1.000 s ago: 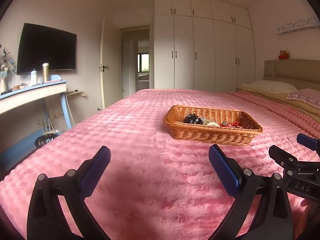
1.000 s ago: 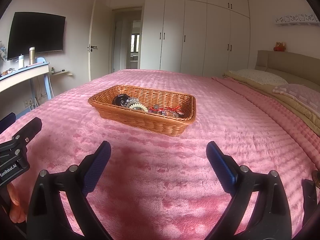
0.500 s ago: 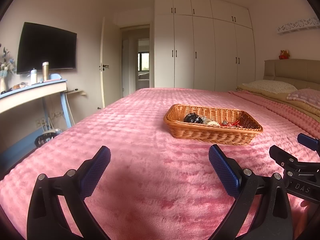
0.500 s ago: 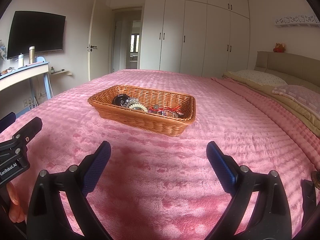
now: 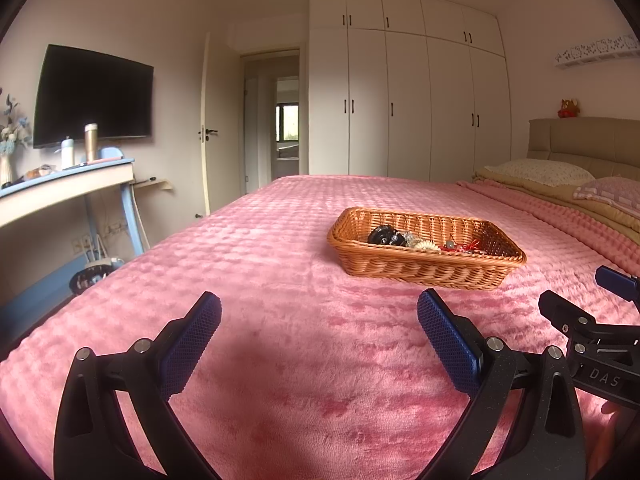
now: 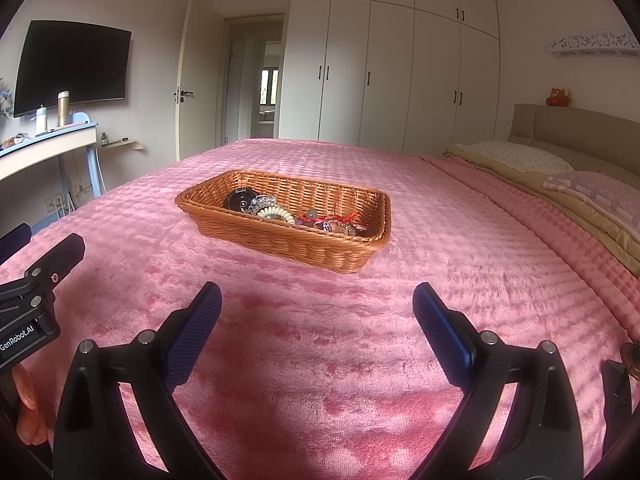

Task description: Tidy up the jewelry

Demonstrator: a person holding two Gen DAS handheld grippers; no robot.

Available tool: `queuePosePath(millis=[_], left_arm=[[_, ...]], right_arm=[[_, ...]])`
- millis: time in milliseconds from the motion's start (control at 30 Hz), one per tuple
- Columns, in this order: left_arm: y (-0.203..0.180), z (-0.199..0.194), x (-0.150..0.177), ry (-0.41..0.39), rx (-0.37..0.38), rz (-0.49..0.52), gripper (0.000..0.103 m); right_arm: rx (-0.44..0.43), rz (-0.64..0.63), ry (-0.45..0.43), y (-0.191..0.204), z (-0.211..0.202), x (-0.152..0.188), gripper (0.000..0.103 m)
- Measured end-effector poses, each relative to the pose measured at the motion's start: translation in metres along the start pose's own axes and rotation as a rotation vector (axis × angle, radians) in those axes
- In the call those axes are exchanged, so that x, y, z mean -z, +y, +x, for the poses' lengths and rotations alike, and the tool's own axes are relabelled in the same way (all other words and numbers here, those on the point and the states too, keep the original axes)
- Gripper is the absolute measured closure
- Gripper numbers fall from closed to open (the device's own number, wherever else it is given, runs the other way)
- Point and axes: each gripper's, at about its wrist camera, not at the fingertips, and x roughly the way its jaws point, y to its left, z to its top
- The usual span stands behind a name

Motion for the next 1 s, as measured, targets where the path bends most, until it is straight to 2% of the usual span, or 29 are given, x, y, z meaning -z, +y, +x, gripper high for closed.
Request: queuePosePath(millis=[767, 1000], left_arm=[[-0.0041, -0.0016, 0.0018, -0.010, 0.002, 0.026, 0.007], [0.0008, -0.0021, -0.0003, -0.011, 0.011, 0.007, 0.007]], right_arm=[[0.001, -0.003, 0.000, -0.0001, 0.0005, -0.0002, 0.011], [0.001, -0.003, 0.000, -0.0008, 0.0011, -0.0002, 0.011]])
